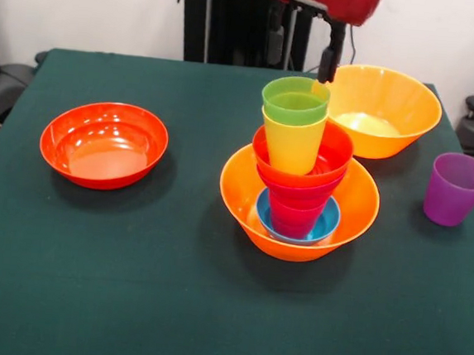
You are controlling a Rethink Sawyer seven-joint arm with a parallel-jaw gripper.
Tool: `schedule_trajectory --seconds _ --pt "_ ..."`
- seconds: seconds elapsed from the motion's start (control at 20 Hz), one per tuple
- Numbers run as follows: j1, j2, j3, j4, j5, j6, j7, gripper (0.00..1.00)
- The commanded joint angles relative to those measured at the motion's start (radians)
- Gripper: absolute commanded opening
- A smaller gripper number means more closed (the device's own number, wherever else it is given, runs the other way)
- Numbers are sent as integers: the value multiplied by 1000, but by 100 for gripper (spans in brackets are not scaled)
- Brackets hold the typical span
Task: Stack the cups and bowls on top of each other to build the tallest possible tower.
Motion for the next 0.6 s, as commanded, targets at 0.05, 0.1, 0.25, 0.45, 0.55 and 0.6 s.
schedule_trajectory --seconds 0.05,0.1,0.25,0.45,0.55,0.6 --pt "-42 -20 52 10 -68 50 -89 100" --pt "-51 -14 53 4 -70 52 -94 100" --pt "-72 -9 55 6 -70 53 -103 100" --pt "-79 -35 60 72 -62 21 -93 100" --pt "-77 -46 59 105 -60 -2 -83 100" --pt "-76 -50 61 120 -55 -9 -74 100"
